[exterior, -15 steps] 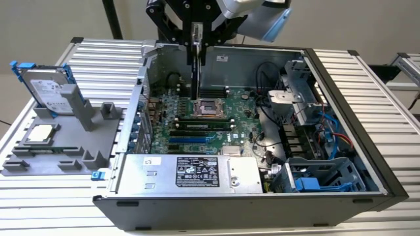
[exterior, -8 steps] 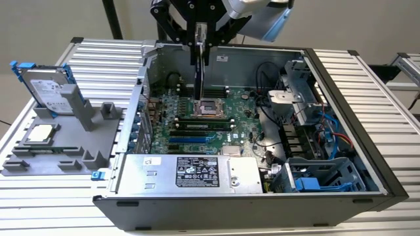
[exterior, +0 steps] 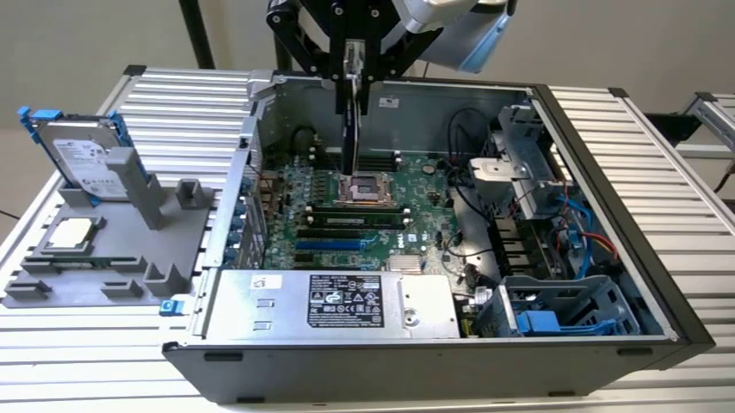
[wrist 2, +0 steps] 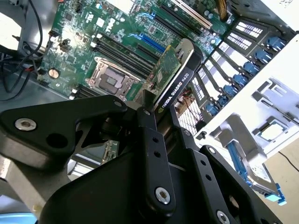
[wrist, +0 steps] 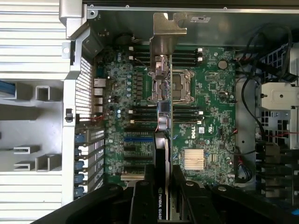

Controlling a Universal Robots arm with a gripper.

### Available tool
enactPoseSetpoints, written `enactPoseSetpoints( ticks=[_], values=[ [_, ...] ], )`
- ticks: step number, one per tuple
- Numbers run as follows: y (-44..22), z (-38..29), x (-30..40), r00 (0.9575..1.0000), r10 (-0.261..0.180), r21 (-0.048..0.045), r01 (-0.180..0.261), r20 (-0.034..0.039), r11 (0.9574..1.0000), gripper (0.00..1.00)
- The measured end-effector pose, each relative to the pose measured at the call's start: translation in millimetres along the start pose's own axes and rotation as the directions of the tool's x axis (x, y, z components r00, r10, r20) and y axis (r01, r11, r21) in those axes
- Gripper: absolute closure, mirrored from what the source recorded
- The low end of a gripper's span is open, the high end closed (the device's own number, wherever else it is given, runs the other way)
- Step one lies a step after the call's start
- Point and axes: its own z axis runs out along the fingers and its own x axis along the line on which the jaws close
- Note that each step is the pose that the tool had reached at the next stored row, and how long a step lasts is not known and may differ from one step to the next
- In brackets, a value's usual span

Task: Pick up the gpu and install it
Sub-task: 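Pick up the gpu and move the gpu toward the slot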

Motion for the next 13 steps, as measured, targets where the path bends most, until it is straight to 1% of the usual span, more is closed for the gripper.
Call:
enactPoseSetpoints(
  ticks=[13],
  values=[
    [0.0, 0.0, -0.9, 1.0, 0.0, 0.0, 0.0, 0.0, 1.0, 1.0]
  ],
)
